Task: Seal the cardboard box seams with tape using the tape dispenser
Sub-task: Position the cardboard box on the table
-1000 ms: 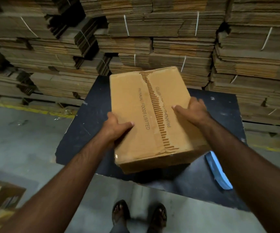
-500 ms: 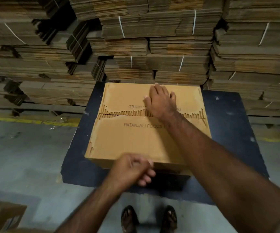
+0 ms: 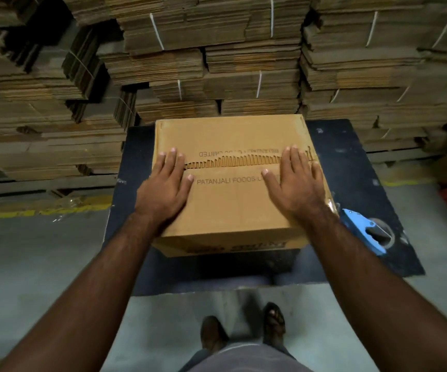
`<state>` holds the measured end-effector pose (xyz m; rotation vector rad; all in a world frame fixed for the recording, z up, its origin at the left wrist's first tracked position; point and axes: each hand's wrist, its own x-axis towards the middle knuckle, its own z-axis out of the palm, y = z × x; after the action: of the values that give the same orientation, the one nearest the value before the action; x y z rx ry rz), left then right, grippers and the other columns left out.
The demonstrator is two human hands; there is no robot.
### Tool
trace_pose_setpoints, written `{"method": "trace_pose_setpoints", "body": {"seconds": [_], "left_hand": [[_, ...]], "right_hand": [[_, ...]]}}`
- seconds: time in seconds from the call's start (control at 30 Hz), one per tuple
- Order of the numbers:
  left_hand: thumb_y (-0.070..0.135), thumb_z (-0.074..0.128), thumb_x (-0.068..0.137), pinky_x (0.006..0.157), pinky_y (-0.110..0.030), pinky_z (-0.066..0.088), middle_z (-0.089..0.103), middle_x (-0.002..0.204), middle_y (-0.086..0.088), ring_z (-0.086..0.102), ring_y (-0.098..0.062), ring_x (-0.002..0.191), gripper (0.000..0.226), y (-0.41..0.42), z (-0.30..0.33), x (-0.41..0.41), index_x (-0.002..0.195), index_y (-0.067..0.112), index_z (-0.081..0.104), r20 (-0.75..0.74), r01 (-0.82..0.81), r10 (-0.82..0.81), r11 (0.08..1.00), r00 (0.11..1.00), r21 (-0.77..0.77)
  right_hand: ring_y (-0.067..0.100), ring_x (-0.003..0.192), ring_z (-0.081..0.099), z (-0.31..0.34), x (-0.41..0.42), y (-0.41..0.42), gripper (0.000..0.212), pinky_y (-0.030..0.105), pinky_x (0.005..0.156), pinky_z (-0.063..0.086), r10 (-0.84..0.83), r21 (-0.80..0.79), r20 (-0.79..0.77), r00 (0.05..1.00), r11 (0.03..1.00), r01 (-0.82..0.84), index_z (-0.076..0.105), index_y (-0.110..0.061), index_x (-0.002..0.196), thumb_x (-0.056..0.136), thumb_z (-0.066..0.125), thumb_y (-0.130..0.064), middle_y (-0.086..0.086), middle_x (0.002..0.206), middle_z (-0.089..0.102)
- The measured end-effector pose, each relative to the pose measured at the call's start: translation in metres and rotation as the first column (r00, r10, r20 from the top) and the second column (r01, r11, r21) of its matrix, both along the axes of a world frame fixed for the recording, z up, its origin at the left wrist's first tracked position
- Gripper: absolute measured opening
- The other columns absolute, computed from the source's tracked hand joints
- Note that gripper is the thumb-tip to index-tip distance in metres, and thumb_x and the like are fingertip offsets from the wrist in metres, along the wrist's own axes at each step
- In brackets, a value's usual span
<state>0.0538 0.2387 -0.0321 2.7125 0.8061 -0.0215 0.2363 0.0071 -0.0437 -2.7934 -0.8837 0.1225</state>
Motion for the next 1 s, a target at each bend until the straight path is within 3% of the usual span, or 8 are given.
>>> {"method": "trace_pose_setpoints", "body": {"seconds": [0.1,0.23,0.37,0.47,0.6,0.87,0.93,1.0], "left_hand": [[0.054,0.022,0.105,0.117,-0.051,0.023,-0.004,0.168,0.008,-0.007,-0.014,0.153,0.065,0.004,0.003,0.013,0.16,0.025,0.005,0.008,0.06,-0.06,0.998,0.998,-0.026],[0.052,0.04,0.101,0.119,-0.048,0.019,-0.009,0.168,0.001,-0.001,-0.023,0.154,0.076,0.006,0.005,0.026,0.16,0.018,0.006,0.081,0.021,-0.01,0.99,0.997,-0.136],[0.045,0.045,0.101,0.112,-0.054,0.036,0.015,0.164,-0.015,0.032,-0.036,0.144,0.076,-0.013,-0.001,0.015,0.157,0.009,0.009,0.124,-0.151,0.187,0.955,0.975,-0.255],[0.041,0.037,0.105,0.105,-0.054,0.039,0.023,0.16,-0.019,0.041,-0.04,0.136,0.071,-0.036,-0.004,-0.002,0.158,0.005,0.006,0.101,-0.225,0.255,0.944,0.962,-0.241],[0.044,0.03,0.106,0.098,-0.059,0.043,0.024,0.158,-0.018,0.045,-0.041,0.13,0.069,-0.053,-0.005,-0.017,0.158,0.008,0.004,0.096,-0.277,0.299,0.942,0.95,-0.189],[0.045,0.033,0.105,0.102,-0.059,0.041,0.027,0.158,-0.02,0.044,-0.042,0.133,0.069,-0.056,0.005,-0.002,0.158,0.008,0.007,0.011,-0.324,0.327,0.94,0.945,-0.109],[0.046,0.037,0.104,0.106,-0.058,0.039,0.026,0.158,-0.023,0.04,-0.043,0.136,0.072,-0.06,0.008,0.001,0.157,0.005,0.008,-0.053,-0.348,0.344,0.931,0.938,-0.109],[0.047,0.041,0.103,0.108,-0.062,0.036,0.021,0.16,-0.022,0.035,-0.044,0.139,0.074,-0.067,0.011,0.0,0.156,0.007,0.01,-0.057,-0.364,0.36,0.926,0.931,-0.1]], "right_hand": [[0.017,0.152,-0.005,0.002,0.01,-0.027,0.084,0.053,0.119,-0.004,-0.106,-0.002,-0.026,0.994,0.994,0.106,-0.001,-0.015,0.158,0.095,0.007,-0.07,0.001,0.166,-0.004],[0.02,0.152,0.0,0.005,0.025,-0.054,0.078,0.059,0.115,0.013,-0.164,0.049,-0.124,0.979,0.984,0.171,-0.002,-0.02,0.158,0.098,0.018,-0.066,-0.001,0.166,-0.005],[0.028,0.147,0.023,0.008,0.036,-0.069,0.073,0.056,0.113,0.031,-0.219,0.153,-0.259,0.941,0.952,0.264,0.004,-0.022,0.158,0.099,0.033,-0.055,0.0,0.165,0.007],[0.031,0.14,0.035,0.009,0.036,-0.077,0.074,0.056,0.108,0.038,-0.19,0.145,-0.283,0.94,0.961,0.237,0.0,-0.021,0.158,0.1,0.033,-0.055,0.001,0.164,0.012],[0.034,0.133,0.043,0.013,0.034,-0.081,0.075,0.055,0.102,0.044,-0.117,0.106,-0.302,0.946,0.982,0.156,-0.009,-0.022,0.156,0.101,0.026,-0.057,-0.007,0.165,-0.001],[0.032,0.135,0.041,0.01,0.044,-0.085,0.075,0.046,0.101,0.043,-0.01,0.118,-0.244,0.97,0.992,0.04,-0.013,-0.01,0.156,0.104,0.02,-0.054,0.004,0.165,-0.011],[0.029,0.138,0.037,0.011,0.057,-0.096,0.077,0.046,0.102,0.042,0.088,0.137,-0.267,0.96,0.989,-0.052,-0.013,-0.012,0.156,0.103,0.023,-0.055,0.005,0.165,-0.005],[0.027,0.138,0.037,0.009,0.074,-0.115,0.076,0.046,0.104,0.04,0.171,0.205,-0.31,0.935,0.973,-0.11,-0.006,-0.016,0.158,0.102,0.031,-0.054,0.009,0.162,0.015]]}}
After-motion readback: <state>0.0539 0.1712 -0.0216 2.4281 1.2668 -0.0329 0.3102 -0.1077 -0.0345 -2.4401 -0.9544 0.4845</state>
